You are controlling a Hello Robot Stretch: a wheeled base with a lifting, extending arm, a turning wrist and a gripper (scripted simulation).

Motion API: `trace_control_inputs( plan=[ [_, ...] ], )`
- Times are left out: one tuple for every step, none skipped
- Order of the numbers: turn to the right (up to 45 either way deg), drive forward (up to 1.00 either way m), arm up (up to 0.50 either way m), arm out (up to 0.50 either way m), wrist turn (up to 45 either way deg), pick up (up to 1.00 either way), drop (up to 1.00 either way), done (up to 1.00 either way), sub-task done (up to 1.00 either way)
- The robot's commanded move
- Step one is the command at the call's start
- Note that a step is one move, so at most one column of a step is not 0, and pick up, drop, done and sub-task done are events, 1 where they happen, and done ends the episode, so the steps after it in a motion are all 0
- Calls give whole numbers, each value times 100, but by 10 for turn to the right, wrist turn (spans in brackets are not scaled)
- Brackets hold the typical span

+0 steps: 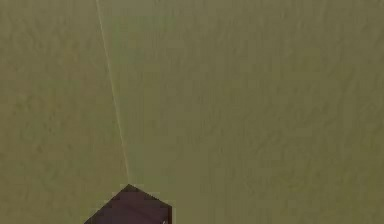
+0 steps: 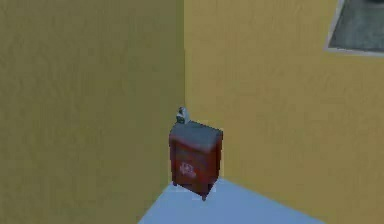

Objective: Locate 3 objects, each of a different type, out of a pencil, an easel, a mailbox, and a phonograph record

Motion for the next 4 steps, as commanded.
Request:
trace_control_inputs(
  plan=[
    [450,0,0,0,0,0,0,0,0],
    [450,0,0,0,0,0,0,0,0],
    [270,0,0,0,0,0,0,0,0],
    [0,10,0,0,0,0,0,0,0]
  ],
)
